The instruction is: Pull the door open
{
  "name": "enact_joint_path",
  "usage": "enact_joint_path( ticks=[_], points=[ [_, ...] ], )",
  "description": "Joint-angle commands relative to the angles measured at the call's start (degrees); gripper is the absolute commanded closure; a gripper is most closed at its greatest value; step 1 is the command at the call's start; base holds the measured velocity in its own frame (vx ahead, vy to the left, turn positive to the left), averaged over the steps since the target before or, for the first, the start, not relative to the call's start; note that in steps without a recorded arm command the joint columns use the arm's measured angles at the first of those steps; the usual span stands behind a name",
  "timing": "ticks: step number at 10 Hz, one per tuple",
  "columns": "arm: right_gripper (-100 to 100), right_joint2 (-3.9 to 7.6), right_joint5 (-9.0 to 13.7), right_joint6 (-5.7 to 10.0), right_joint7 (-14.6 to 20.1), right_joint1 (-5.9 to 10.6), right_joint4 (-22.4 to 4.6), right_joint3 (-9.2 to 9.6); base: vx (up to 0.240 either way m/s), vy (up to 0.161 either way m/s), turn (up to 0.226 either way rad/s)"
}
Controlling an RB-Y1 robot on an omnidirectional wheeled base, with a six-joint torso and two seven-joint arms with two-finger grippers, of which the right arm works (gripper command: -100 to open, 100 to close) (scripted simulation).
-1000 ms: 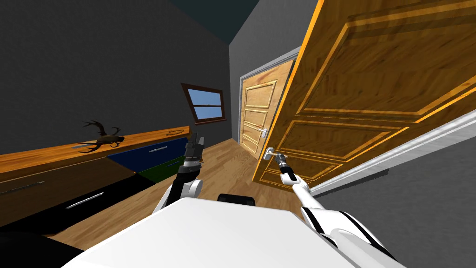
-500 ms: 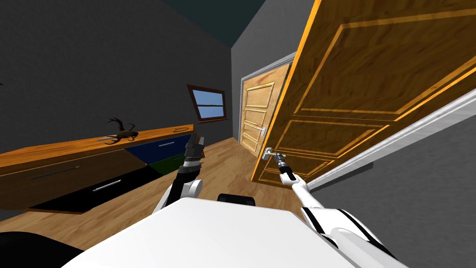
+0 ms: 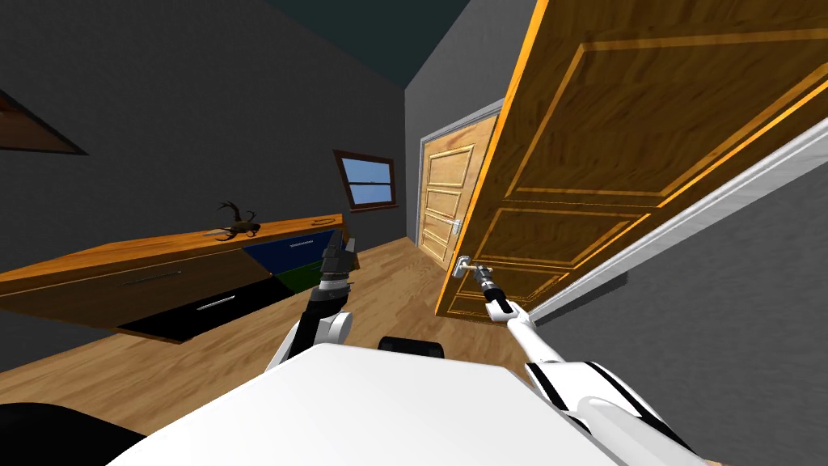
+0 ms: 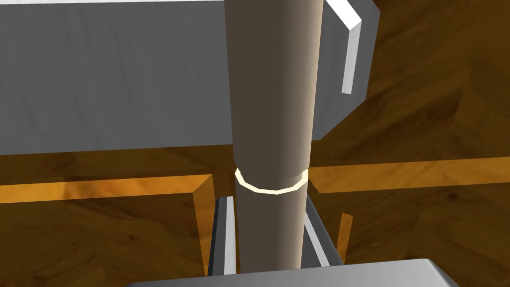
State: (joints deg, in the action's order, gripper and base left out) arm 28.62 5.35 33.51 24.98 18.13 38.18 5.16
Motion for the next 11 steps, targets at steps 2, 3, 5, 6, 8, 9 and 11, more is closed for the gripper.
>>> enact_joint_path(
  ticks=[2,3,5,6,8,9,11],
  points=[
    [100,0.05,-0.39,-0.26,0.82,-1.18,2.45,1.29,-0.113,-0.064,0.023],
    [100,0.19,-0.61,-0.06,1.37,-1.28,2.81,2.04,-0.154,-0.064,0.057],
    [100,0.41,-0.95,0.25,2.23,-1.42,3.38,3.21,-0.178,-0.076,0.051],
    [100,0.59,-0.76,0.12,1.8,-1.03,2.82,2.51,-0.077,-0.038,0.013],
    [100,1.32,-1.33,1.16,3.33,-1.63,3.56,4.35,-0.141,-0.052,0.037],
    [100,1.72,-1.6,1.66,4.09,-1.91,4.07,5.26,-0.168,-0.061,0.034],
    [100,2.39,-2.05,2.48,5.35,-2.37,4.93,6.78,-0.152,-0.103,0.033]
  ],
)
